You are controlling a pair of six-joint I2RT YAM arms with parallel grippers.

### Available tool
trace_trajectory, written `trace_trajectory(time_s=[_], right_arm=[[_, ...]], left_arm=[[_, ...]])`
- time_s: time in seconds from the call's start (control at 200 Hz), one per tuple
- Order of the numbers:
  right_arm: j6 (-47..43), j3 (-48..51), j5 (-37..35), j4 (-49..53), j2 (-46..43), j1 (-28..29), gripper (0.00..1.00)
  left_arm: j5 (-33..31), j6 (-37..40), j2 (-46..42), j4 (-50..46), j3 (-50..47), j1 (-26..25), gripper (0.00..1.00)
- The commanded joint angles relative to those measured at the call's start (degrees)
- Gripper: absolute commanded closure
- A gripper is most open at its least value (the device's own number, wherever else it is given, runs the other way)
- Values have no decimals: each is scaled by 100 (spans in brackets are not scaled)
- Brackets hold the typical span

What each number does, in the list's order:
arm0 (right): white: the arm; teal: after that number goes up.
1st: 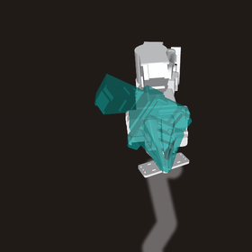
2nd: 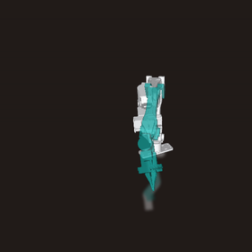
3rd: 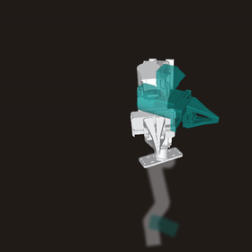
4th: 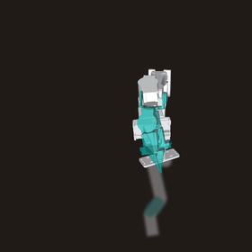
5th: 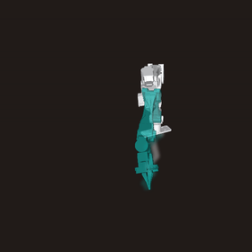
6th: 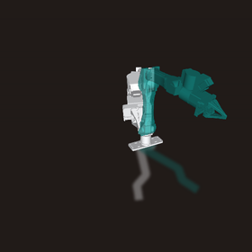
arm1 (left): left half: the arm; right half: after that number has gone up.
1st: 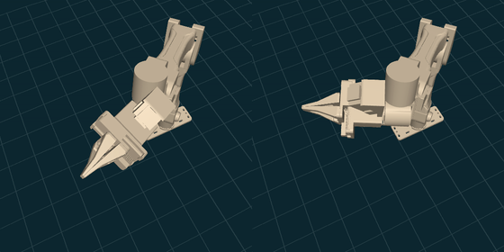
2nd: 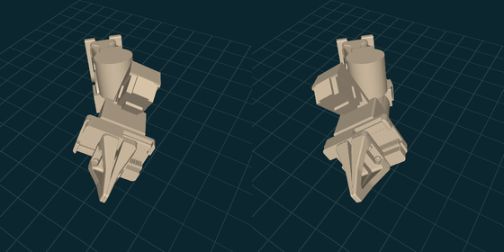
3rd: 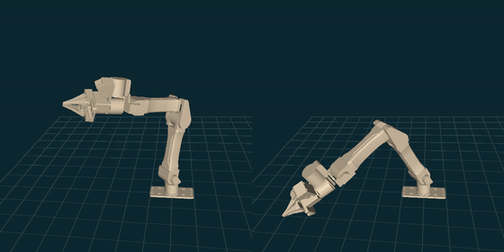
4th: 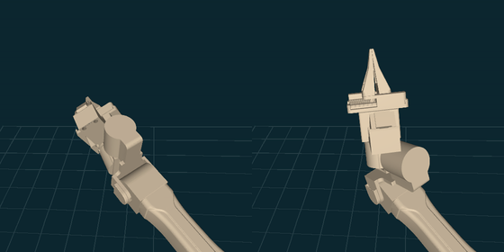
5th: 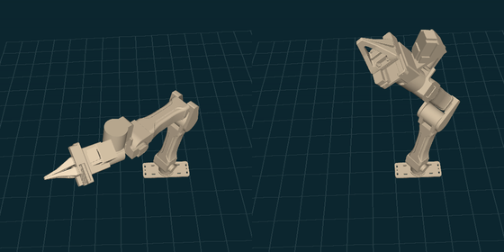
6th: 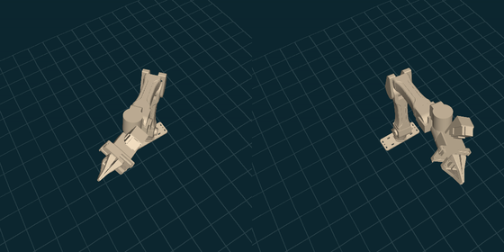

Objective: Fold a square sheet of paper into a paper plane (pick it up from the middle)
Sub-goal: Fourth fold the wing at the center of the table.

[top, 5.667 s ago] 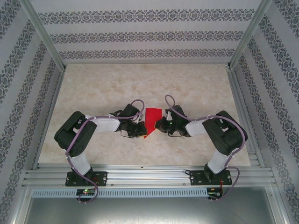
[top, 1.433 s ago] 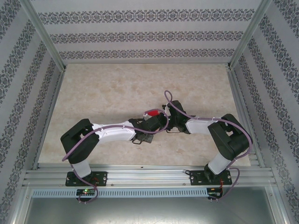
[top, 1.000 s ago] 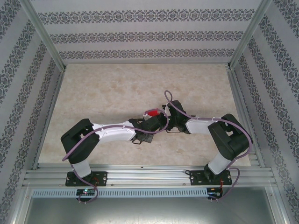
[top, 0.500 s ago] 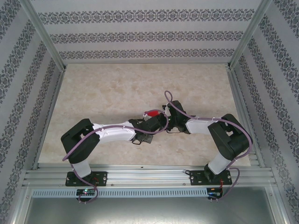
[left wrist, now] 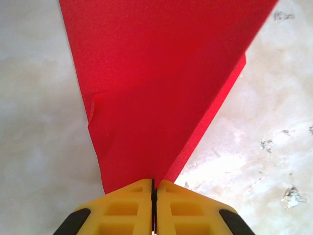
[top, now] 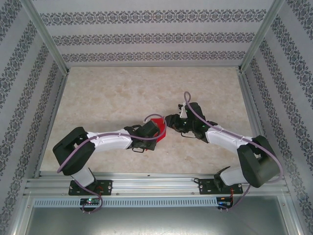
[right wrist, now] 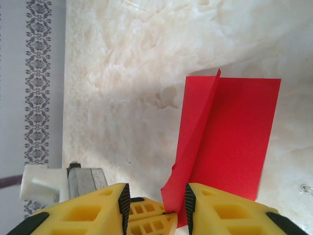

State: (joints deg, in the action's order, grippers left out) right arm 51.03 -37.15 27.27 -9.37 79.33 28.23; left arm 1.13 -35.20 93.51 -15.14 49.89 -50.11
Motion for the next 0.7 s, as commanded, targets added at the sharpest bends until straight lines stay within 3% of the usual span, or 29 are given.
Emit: trace_trajectory(time_s=[0.0, 0.27, 0.694], right_arm=[[-181, 161, -55, 134, -42, -3, 63], [-161, 231, 0, -163, 104, 326, 71], [22, -260, 323, -841, 1110, 826, 86]], left_arm=[[765, -136, -241, 775, -297, 252, 90], [2132, -356, -356, 1764, -862, 859, 89], [3291, -790, -301, 2519, -1321, 1595, 89]])
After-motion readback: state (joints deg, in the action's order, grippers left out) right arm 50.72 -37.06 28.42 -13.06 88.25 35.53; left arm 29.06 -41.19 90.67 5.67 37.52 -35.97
